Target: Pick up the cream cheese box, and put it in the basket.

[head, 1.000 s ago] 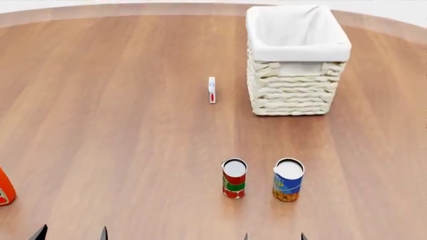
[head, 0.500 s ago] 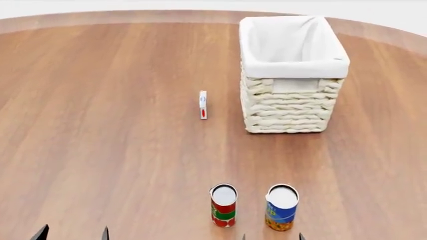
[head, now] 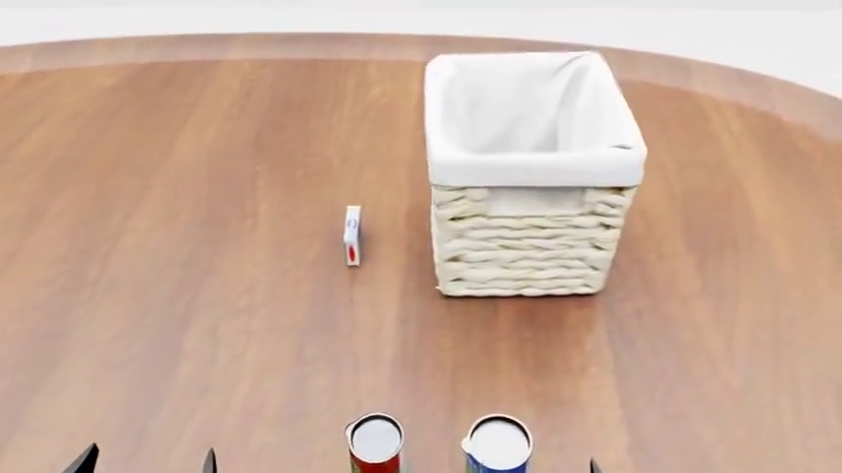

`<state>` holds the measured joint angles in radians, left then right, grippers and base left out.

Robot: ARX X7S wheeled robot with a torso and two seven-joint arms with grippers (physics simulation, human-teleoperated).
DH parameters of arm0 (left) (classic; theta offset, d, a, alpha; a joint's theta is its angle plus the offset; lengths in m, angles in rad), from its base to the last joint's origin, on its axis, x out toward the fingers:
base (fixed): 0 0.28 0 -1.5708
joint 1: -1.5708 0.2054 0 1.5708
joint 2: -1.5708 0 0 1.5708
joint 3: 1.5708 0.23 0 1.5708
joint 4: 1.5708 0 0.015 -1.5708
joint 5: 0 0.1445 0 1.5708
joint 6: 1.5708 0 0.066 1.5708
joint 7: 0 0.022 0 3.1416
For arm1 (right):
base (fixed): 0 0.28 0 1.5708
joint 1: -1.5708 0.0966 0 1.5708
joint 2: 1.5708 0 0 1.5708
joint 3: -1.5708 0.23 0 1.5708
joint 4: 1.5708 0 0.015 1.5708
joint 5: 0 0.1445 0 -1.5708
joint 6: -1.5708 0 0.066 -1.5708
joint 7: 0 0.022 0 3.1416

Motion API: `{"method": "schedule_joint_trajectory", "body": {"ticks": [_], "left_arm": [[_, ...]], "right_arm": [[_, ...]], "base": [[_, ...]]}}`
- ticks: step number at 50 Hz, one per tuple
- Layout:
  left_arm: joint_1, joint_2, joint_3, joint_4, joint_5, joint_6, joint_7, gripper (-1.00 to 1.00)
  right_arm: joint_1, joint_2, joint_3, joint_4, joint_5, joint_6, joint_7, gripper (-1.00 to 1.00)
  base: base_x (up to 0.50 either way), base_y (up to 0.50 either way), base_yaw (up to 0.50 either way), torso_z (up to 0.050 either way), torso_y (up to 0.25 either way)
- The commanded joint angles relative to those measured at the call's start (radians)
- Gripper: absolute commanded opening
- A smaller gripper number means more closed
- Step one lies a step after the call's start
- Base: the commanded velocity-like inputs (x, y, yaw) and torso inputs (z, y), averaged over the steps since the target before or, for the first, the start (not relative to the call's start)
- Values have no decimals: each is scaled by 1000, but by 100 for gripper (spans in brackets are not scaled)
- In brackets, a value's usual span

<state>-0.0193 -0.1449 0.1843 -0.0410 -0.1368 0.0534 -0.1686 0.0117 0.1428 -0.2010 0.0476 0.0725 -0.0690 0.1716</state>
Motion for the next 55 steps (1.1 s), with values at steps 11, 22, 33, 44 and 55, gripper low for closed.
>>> {"method": "schedule_joint_trajectory", "body": {"ticks": [11,22,33,44,55], "left_arm": [[0,-13,15,2,-15,3,-11,100],[-2,-18,21,1,-21,3,-18,100],[-5,-23,27,-3,-28,4,-23,100],[-5,-28,34,-1,-32,6,-29,100],[-4,-33,39,1,-37,7,-35,100]], "right_arm": [[0,13,-20,-3,3,-3,16,100],[1,19,-32,3,-1,-9,25,100],[5,23,-41,9,-1,-12,33,100],[1,29,-53,10,-13,-26,47,100],[0,33,-58,8,-12,-33,57,100]], "base": [[211,-171,0,0,0],[228,-132,0,0,0],[226,-120,0,0,0],[226,-74,0,0,0],[221,0,0,0,1]]}}
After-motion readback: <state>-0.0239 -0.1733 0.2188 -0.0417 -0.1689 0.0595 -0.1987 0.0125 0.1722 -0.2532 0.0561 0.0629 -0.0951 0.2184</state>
